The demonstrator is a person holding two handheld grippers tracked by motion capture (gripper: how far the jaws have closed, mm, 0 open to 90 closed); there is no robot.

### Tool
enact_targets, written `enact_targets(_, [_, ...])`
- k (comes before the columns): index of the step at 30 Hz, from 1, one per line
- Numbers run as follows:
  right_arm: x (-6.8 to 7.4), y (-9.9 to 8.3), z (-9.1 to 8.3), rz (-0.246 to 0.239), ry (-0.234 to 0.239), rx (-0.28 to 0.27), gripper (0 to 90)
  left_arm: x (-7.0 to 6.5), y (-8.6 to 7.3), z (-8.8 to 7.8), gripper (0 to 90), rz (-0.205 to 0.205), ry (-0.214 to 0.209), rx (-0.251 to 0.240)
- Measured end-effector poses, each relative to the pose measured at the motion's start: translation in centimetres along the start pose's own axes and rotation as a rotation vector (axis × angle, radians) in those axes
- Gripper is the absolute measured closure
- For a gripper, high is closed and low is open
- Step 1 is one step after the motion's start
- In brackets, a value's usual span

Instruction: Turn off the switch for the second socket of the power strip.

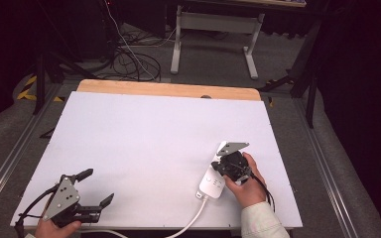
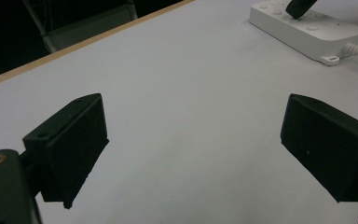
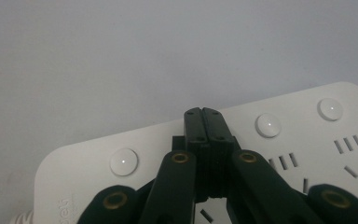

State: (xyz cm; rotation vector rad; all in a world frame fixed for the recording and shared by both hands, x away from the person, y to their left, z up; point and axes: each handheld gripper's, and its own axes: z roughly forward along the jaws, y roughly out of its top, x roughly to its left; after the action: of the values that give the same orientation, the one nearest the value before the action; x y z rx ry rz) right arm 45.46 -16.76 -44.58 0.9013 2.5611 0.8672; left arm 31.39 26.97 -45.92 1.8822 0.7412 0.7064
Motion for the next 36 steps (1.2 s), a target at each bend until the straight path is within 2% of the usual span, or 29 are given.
enact_targets(11, [0.16, -0.1, 0.28, -0.004, -0.01, 0.004, 90.0, -0.04, 0.01, 0.0, 8.2, 0.008, 0.002, 0.003])
enact_targets(16, [-0.07, -0.19, 0.28, 0.023, 0.009, 0.0, 90.0, -0.12, 0.0, 0.02, 8.2, 0.006, 0.002, 0.004])
enact_targets(24, [-0.03, -0.14, 0.29, 0.021, 0.005, 0.004, 90.0, -0.22, 0.03, 0.07, 8.2, 0.018, 0.003, 0.006])
enact_targets(28, [0.18, -0.07, 0.29, 0.003, -0.011, 0.009, 90.0, -0.26, 0.02, 0.06, 8.2, 0.017, 0.005, 0.009])
enact_targets(36, [0.1, -0.05, 0.31, 0.01, -0.004, 0.011, 90.0, -0.35, 0.01, 0.11, 8.2, 0.017, 0.004, 0.012])
